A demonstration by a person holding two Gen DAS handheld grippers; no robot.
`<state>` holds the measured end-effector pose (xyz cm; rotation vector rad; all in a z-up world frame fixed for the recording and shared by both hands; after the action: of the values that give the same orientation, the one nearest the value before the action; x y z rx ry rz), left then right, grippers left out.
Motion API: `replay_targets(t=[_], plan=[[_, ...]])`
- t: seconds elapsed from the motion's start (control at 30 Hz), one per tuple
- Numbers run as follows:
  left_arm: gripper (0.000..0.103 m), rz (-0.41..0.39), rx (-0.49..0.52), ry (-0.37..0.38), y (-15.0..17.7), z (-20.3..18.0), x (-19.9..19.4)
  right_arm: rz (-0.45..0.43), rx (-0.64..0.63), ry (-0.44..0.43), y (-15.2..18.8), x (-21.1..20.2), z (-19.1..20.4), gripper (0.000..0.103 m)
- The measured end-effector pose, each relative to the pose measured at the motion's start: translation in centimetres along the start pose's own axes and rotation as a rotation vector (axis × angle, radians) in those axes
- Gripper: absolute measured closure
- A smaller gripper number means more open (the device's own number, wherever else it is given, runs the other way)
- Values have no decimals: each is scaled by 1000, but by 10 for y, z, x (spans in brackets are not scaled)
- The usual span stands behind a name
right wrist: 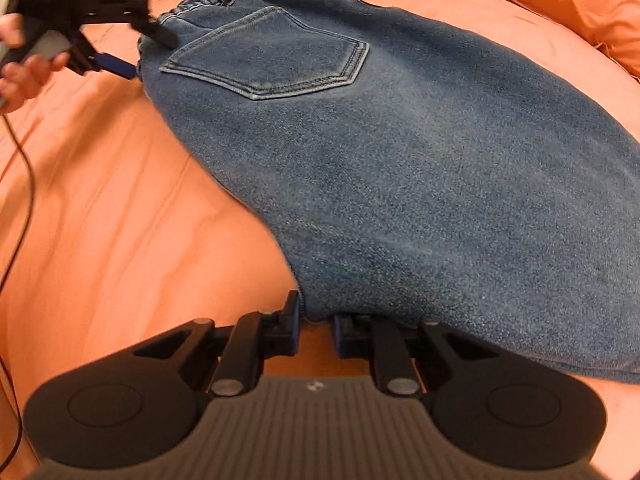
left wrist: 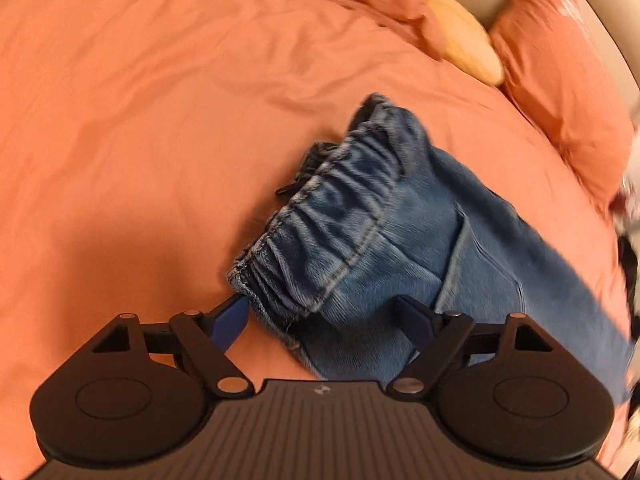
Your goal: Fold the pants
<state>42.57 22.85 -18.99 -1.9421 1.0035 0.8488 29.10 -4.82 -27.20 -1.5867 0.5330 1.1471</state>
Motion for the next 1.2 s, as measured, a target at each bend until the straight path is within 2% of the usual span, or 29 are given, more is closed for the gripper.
replay_targets(t=[0.1, 0.17, 0.3, 0.33, 0.4, 0.5, 0.73, 0.87, 1.03, 1.2], plan=[[4, -3, -134, 63, 4, 19, 18, 13, 3, -4, -4, 3, 0, 92], [7, -34, -167, 85, 7, 26, 25, 15, -3, -8, -5, 3, -1, 91], [23, -89, -111, 13, 10, 12, 22, 19, 7, -15, -3, -3, -4, 91], [26, -92, -96, -10, 9, 6, 20, 21, 13, -17, -3, -4, -4, 91], [38, -97, -57, -50, 7, -6, 13, 21, 22, -26, -3, -9, -6, 92], [48, -87, -6, -95, 2, -23, 1, 17, 14, -44, -7, -21, -7, 93], [57, -68, 121, -151, -15, -70, -49, 4, -8, -70, -25, -71, -8, 93], [60, -60, 158, -154, -12, -79, -83, 18, 24, -109, -17, -97, -3, 93], [62, -69, 132, -173, 18, -46, -124, 18, 18, -181, 8, -117, 34, 93], [62, -94, 43, -230, 63, 22, -170, 20, -10, -277, 38, -127, 94, 93]])
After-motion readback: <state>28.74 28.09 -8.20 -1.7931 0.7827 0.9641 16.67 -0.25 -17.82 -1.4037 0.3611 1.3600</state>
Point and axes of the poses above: each gripper's, at about its wrist camera, not at the fingertips, and x roughly the way its jaws point, z to its left, y to its underside, the point moved 4 cm from there along x, roughly the way its jaws point, and after that the axes turned 6 degrees about y, right-handed, at the moved point
